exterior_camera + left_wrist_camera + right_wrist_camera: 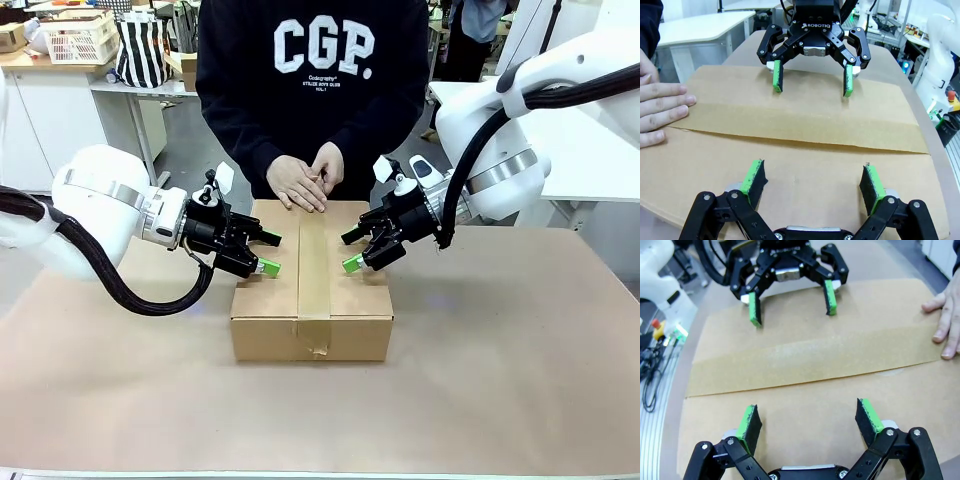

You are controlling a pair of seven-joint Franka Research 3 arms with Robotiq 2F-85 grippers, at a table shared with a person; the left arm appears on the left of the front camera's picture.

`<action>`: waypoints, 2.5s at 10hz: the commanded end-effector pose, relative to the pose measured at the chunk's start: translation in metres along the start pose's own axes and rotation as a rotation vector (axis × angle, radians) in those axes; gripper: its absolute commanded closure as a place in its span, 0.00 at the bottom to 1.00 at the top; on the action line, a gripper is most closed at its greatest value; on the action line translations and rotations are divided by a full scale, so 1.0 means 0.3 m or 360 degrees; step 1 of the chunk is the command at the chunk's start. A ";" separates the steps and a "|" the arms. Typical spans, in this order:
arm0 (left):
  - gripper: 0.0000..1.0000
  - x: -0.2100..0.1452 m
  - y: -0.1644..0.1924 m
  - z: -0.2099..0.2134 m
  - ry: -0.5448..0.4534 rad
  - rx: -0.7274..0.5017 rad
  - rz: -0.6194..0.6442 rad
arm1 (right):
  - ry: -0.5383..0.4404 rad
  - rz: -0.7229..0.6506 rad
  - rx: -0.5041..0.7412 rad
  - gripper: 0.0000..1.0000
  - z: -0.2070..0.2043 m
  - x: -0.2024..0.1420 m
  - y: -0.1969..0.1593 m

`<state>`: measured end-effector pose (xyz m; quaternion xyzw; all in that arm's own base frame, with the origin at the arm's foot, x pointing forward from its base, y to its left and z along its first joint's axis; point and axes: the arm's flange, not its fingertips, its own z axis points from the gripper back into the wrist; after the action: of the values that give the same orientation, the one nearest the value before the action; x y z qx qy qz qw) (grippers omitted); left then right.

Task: Pack the gift set into the box.
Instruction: Press and hold the closed box until the human finishes sealing it.

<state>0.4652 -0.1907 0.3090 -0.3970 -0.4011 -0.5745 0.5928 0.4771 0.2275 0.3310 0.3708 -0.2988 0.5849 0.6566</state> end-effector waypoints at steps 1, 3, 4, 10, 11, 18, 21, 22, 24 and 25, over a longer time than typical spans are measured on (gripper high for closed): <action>0.00 -0.010 -0.004 -0.003 0.0012 -0.0004 0.0004 | 0.0011 -0.0008 -0.0020 0.00 -0.007 -0.013 0.002; 0.00 -0.010 -0.004 -0.003 0.0012 -0.0004 0.0004 | 0.0011 -0.0008 -0.0020 0.00 -0.007 -0.013 0.002; 0.00 -0.010 -0.004 -0.003 0.0012 -0.0004 0.0004 | 0.0011 -0.0008 -0.0020 0.00 -0.007 -0.013 0.002; 0.00 -0.010 -0.004 -0.003 0.0012 -0.0004 0.0004 | 0.0011 -0.0008 -0.0020 0.00 -0.007 -0.013 0.002; 0.00 -0.010 -0.004 -0.003 0.0012 -0.0004 0.0004 | 0.0011 -0.0008 -0.0020 0.00 -0.007 -0.013 0.002; 0.00 -0.010 -0.004 -0.003 0.0012 -0.0004 0.0004 | 0.0011 -0.0008 -0.0020 0.00 -0.007 -0.013 0.002; 0.00 -0.010 -0.004 -0.003 0.0012 -0.0004 0.0004 | 0.0011 -0.0008 -0.0020 0.00 -0.007 -0.013 0.002; 0.00 -0.010 -0.004 -0.003 0.0012 -0.0004 0.0004 | 0.0011 -0.0008 -0.0020 0.00 -0.007 -0.013 0.002; 0.00 -0.010 -0.004 -0.003 0.0012 -0.0004 0.0004 | 0.0011 -0.0008 -0.0020 0.00 -0.007 -0.013 0.002; 0.00 -0.010 -0.004 -0.003 0.0012 -0.0004 0.0004 | 0.0011 -0.0008 -0.0020 0.00 -0.007 -0.013 0.002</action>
<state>0.4653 -0.1908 0.3085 -0.3971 -0.4007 -0.5746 0.5930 0.4772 0.2276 0.3316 0.3703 -0.2994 0.5851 0.6565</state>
